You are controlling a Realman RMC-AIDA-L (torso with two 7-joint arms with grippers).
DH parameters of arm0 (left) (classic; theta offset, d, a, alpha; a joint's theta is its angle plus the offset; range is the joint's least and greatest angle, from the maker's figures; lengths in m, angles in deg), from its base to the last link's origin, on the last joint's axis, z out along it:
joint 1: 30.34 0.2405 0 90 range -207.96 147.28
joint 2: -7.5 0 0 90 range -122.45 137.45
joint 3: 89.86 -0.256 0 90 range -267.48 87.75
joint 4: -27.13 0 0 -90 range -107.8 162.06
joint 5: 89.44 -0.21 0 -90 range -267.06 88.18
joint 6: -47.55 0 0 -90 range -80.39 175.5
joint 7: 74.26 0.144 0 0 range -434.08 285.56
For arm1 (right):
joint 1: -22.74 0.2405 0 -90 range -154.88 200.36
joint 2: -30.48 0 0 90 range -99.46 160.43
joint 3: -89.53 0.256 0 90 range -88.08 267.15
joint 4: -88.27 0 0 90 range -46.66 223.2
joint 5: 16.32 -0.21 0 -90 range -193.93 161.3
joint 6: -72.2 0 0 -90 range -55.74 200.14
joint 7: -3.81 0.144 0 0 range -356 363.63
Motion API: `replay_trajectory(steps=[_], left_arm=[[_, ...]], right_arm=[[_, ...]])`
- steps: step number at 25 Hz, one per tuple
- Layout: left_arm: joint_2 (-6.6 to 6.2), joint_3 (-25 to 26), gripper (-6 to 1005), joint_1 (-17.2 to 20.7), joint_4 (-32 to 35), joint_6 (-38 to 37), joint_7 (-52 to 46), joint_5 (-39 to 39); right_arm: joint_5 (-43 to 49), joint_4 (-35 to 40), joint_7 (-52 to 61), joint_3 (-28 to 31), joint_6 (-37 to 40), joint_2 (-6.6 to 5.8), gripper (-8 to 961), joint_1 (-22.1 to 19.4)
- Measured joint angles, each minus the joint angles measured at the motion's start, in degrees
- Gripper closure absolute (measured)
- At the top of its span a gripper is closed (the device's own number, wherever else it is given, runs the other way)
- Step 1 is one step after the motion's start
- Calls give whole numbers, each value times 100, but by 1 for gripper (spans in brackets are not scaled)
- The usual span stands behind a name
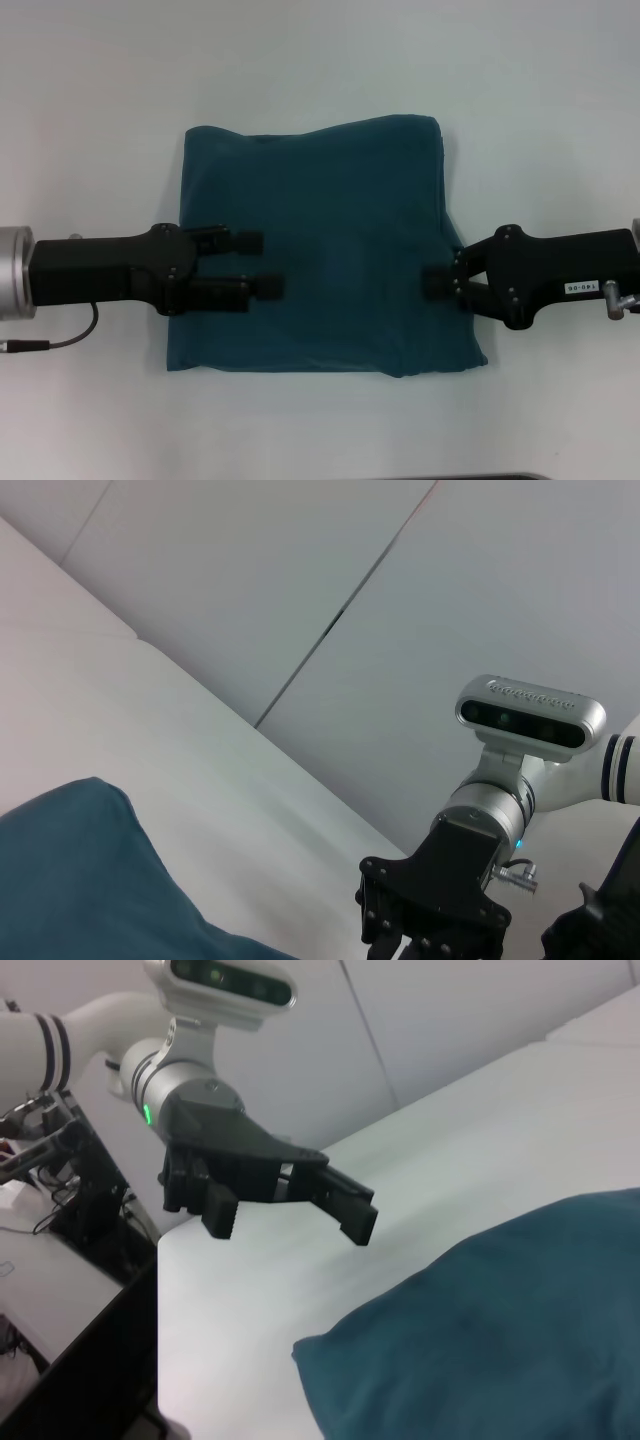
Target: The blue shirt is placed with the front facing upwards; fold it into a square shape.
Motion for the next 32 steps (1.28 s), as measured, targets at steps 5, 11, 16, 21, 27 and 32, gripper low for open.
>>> replay_trajectory(steps=[5,11,16,21,27,32], left_arm=[[16,1,111,-8,11,6,3,0],[24,1,111,-13,12,19,5,0],[27,-3,110,-27,12,22,5,-1],[27,-11,110,-32,12,22,5,-1],[27,0,110,-31,12,21,5,-1],[27,1,110,-24,11,21,5,-2]], right_arm=[[20,-9,-2,-46,-4,17,842,15],[20,-14,-5,-48,5,18,842,25],[20,-15,-7,-47,11,18,842,36],[3,-20,-9,-21,13,4,842,10],[-15,-24,-10,-13,31,-3,842,4],[-16,-24,-10,-12,41,1,842,20]])
